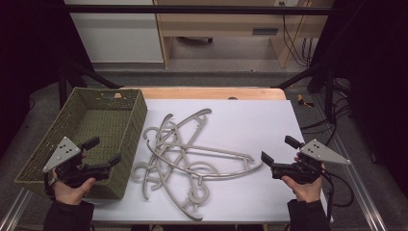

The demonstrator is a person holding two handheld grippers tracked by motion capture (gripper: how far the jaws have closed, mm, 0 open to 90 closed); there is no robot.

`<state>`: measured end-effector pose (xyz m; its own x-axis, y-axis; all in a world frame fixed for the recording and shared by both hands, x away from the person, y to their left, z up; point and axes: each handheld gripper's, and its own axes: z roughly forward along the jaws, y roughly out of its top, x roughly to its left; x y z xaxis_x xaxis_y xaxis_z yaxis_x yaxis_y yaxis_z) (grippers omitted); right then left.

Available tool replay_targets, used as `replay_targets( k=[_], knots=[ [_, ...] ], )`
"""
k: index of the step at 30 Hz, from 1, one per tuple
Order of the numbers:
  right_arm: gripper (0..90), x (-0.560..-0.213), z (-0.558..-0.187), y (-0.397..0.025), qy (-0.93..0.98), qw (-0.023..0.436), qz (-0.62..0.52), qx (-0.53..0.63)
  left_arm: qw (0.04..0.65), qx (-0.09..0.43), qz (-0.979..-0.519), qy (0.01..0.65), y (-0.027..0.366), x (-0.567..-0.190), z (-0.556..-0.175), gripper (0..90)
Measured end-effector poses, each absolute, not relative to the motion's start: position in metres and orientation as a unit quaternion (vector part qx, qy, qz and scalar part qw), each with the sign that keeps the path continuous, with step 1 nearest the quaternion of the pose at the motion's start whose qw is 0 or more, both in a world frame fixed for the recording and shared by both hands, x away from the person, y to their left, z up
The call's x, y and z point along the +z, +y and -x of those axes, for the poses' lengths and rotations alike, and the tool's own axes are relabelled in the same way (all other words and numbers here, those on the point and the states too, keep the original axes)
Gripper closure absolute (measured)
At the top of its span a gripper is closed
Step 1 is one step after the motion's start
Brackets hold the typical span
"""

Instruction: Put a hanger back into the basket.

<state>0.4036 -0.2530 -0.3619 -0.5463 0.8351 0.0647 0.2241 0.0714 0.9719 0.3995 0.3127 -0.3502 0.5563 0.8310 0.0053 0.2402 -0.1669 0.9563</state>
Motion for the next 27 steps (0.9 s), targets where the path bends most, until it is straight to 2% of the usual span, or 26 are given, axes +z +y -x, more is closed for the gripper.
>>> replay_targets(
  k=[17, 27],
  knots=[
    [1.1, -0.362, -0.404, -0.247, 0.686, 0.272, -0.383, 0.555, 0.511, 0.273, -0.733, 0.356, 0.291, -0.350, -0.399, 7.0],
    [1.1, -0.362, -0.404, -0.246, 0.691, 0.268, -0.379, 0.554, 0.488, 0.247, -0.772, 0.324, 0.254, -0.357, -0.401, 7.1]
  ],
)
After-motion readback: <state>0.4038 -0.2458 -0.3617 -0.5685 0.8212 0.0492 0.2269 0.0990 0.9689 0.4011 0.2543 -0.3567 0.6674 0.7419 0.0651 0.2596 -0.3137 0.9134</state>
